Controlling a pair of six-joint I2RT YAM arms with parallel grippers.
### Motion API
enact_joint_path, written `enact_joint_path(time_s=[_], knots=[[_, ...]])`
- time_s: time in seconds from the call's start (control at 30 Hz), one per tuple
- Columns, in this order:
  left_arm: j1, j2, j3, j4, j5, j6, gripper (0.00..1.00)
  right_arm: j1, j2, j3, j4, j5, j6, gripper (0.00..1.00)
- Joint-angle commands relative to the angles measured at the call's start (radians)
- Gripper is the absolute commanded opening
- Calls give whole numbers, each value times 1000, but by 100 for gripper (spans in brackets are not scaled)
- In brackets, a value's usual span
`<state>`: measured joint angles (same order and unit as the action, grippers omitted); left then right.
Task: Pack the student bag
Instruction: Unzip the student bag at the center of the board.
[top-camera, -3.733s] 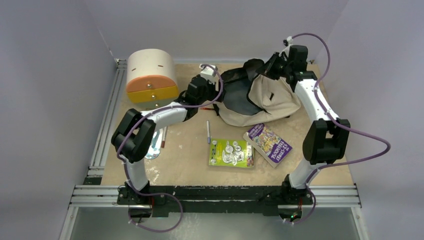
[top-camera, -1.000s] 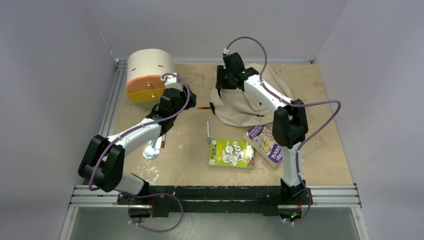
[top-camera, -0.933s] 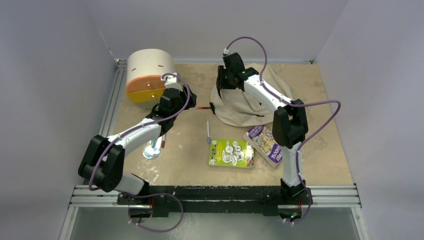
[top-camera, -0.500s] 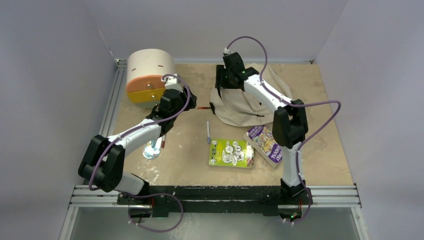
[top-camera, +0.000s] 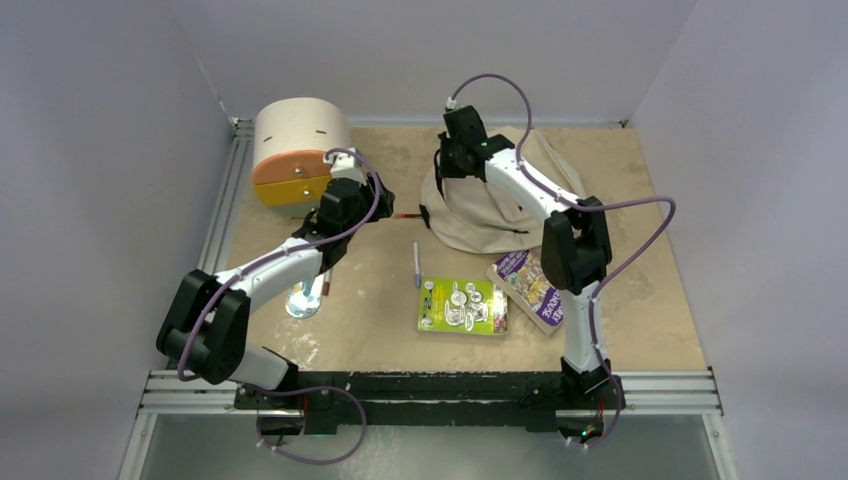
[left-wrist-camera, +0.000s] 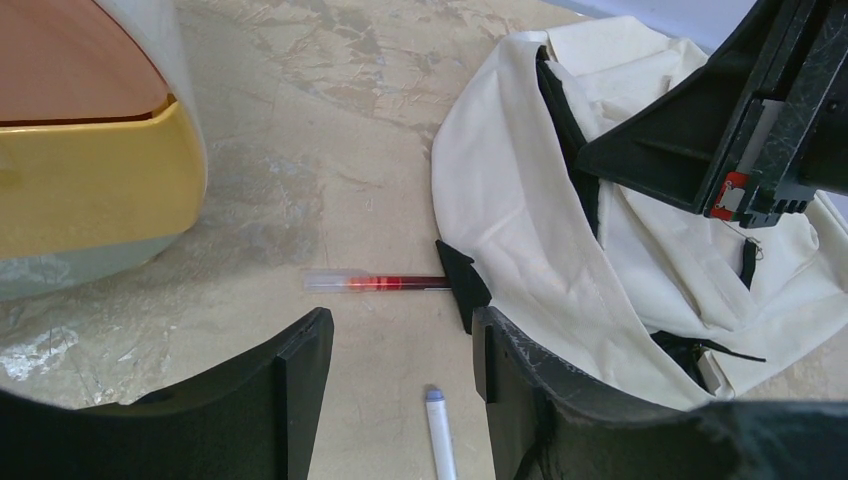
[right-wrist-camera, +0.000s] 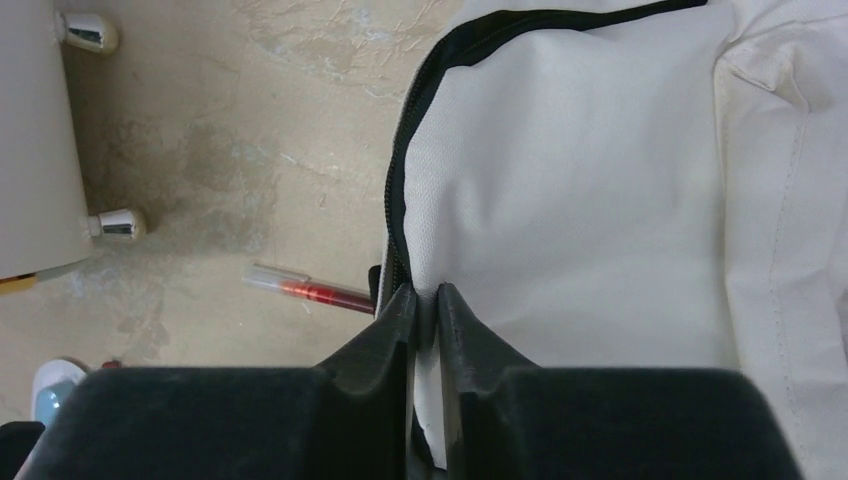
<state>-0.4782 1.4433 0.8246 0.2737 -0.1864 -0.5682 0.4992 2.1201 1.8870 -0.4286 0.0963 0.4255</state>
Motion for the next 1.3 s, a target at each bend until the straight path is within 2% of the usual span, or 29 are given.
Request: enact_joint_path(time_s=[0.0, 0.07, 0.17, 0.3, 0.33, 0.43, 0.57, 0.73, 0.9, 0.97, 1.03, 1.13, 1.27], knots=[[4, -3, 7, 35, 14, -23, 53, 7, -49, 20, 10, 40, 8, 8], [4, 0, 9, 37, 17, -23, 52, 8, -70, 8, 8, 35, 14, 0], [4, 9, 18, 43, 30, -24, 53, 6, -102, -1, 6, 75, 26, 0], [3, 64, 85, 80, 129, 0, 64, -17, -134, -6, -9, 122, 21, 0], [3, 89, 118, 81, 163, 1, 68, -29, -141, -13, -7, 113, 21, 0], [-14, 179, 228, 83, 229, 0, 73, -72, -160, -51, 13, 68, 21, 0], [-50, 308, 356, 111, 214, 14, 75, -127, -181, -90, 29, 23, 18, 0], [-86, 461, 511, 70, 212, 27, 77, -180, -207, -115, 34, 20, 8, 0], [-97, 564, 583, 26, 220, 47, 78, -228, -231, -129, 34, 32, 1, 0], [-100, 588, 600, 10, 233, 60, 72, -256, -237, -134, 34, 41, 0, 0], [-100, 594, 590, 3, 227, 65, 61, -284, -238, -146, 35, 55, 2, 0], [-99, 580, 555, 15, 222, 71, 40, -335, -233, -170, 43, 93, 19, 0], [-99, 577, 542, 9, 241, 93, 7, -410, -230, -208, 71, 144, 54, 0]])
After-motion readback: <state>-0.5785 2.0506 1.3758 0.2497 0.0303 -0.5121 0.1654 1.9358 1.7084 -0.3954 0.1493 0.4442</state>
